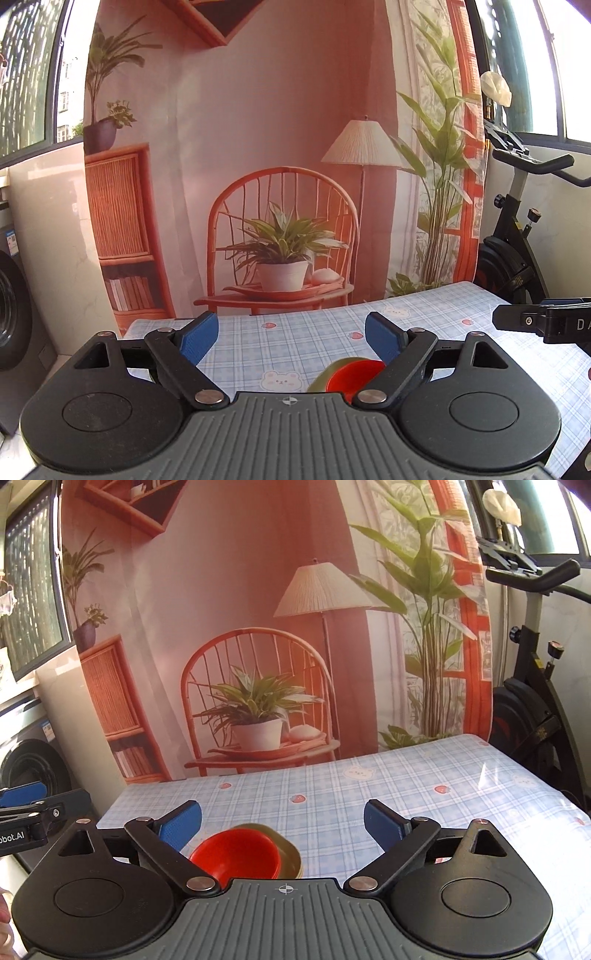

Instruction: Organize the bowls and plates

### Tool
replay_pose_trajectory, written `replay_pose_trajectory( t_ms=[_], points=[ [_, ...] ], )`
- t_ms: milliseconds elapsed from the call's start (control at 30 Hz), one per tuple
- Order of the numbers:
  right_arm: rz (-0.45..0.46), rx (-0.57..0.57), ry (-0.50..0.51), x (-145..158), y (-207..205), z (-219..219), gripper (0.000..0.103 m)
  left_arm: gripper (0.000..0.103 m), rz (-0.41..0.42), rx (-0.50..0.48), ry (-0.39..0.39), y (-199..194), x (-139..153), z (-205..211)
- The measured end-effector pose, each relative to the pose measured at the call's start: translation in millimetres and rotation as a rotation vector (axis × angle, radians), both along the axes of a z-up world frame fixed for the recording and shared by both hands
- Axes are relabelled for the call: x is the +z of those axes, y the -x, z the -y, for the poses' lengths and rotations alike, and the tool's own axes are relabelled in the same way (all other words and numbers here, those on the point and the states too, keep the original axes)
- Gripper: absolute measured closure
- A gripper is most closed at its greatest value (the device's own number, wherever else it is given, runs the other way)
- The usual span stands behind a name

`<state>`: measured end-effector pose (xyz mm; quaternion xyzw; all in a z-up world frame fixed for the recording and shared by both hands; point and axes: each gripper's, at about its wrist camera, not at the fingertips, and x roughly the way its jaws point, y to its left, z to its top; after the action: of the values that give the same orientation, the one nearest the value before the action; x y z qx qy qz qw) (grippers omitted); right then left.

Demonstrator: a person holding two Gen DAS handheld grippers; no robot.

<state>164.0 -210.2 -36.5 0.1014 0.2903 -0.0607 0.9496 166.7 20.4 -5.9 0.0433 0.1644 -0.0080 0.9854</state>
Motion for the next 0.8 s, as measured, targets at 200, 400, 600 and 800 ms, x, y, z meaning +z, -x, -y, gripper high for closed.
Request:
replay_pose_trajectory(
  t_ms=[200, 400, 600, 800],
  points=[
    [0.073, 0.009, 0.028, 49, 40, -12, 0.000, 0.011, 0.081, 0.013, -0.006, 52, 43, 5],
    [0.142, -0.010, 0.078, 98, 79, -20, 0.000, 0.000, 0.140, -0.001, -0.035, 103, 81, 13],
    [0.188, -0.014, 0.113, 130, 110, -23, 0.000, 0.000, 0.151, -0.013, 0.019, 124, 101, 12],
    [0.182, -0.025, 0.103, 136, 126, -20, 0.000, 0.000, 0.146, -0.043, 0.025, 136, 101, 19]
  ],
)
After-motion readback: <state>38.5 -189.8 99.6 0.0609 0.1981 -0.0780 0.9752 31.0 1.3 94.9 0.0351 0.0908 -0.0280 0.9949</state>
